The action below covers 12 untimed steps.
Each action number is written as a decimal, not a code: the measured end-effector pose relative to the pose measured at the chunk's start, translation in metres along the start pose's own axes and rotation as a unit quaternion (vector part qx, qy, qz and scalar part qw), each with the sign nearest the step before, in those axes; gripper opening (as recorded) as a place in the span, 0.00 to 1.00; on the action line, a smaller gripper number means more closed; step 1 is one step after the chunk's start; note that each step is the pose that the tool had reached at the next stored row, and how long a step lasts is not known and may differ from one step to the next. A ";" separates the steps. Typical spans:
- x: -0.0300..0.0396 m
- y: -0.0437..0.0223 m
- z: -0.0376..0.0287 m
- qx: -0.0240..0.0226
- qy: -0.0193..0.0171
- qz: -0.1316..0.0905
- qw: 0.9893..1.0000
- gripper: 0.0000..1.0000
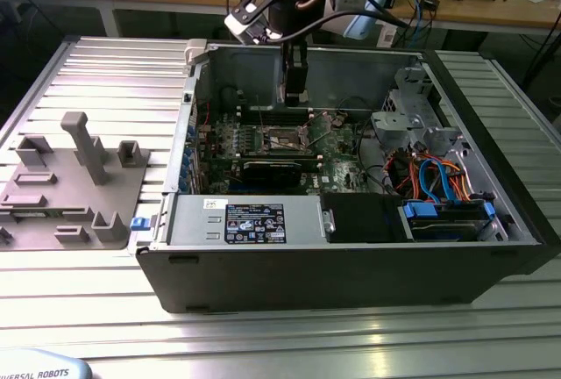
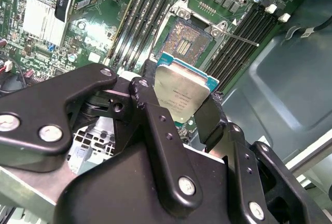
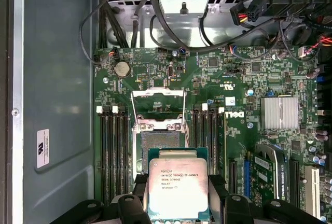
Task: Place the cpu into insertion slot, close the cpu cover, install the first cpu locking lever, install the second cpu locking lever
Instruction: 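Place the cpu into insertion slot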
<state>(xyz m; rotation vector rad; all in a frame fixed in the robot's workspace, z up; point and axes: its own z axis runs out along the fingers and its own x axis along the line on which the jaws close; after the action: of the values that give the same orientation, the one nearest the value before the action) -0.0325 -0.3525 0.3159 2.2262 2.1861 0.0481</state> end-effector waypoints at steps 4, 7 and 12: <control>0.0000 0.0000 0.0008 0.000 0.000 0.000 1.000 0.54; 0.0000 -0.0001 0.0014 0.000 0.000 0.000 1.000 0.54; 0.0000 -0.0001 0.0026 0.000 0.000 0.000 1.000 0.54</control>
<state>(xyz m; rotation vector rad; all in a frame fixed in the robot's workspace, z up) -0.0325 -0.3525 0.3133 2.2262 2.1861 0.0481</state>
